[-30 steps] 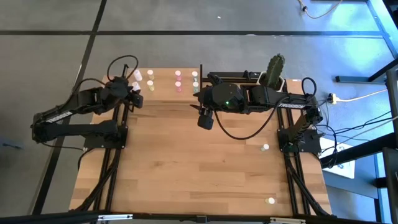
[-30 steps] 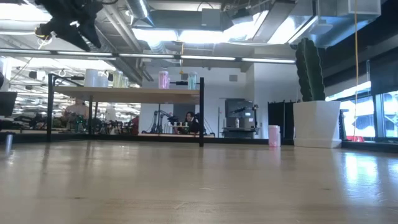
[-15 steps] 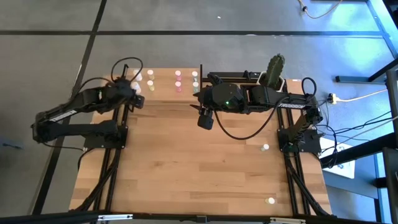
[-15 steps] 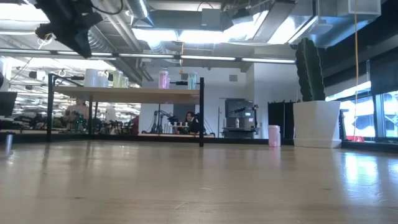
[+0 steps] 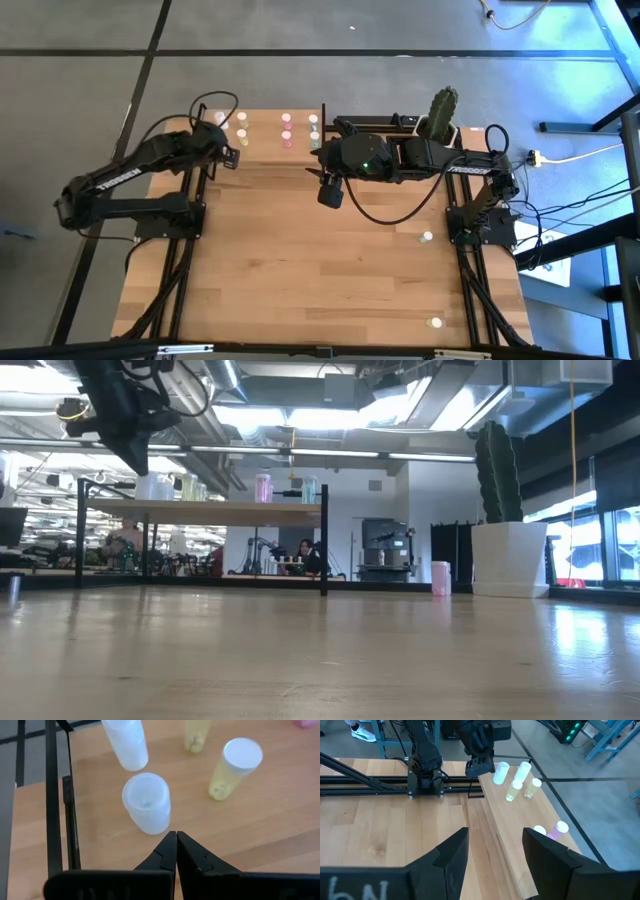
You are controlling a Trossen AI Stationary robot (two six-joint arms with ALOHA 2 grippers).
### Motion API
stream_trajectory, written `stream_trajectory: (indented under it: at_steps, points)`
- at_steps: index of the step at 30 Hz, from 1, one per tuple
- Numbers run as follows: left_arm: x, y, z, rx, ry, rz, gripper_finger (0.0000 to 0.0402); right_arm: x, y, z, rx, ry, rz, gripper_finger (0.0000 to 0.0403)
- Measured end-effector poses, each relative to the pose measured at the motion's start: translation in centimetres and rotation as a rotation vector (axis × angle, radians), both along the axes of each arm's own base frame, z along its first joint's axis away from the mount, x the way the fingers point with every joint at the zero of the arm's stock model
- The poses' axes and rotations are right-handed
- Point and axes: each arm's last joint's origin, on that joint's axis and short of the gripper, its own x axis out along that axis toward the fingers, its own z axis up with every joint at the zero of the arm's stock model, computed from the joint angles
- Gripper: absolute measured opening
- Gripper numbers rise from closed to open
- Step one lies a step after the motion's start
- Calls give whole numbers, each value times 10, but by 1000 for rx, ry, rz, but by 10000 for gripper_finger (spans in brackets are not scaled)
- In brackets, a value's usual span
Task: Pick and place medicine bottles onto shelf by color
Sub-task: Put the bottom white pill bottle on the shelf and align it with the other white pill bottle
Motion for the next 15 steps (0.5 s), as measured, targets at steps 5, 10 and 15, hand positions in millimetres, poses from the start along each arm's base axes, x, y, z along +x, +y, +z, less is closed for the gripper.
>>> stream_trajectory:
  at_steps: [5,10,15]
  points:
    - [0,4,-3,-22,36,21,1,0,0,0,0,0,0,188]
    - [-1,8,-5,-22,63,27,0,0,0,0,0,0,0,188]
    - [-2,13,-6,-23,88,35,0,0,0,0,0,0,0,188]
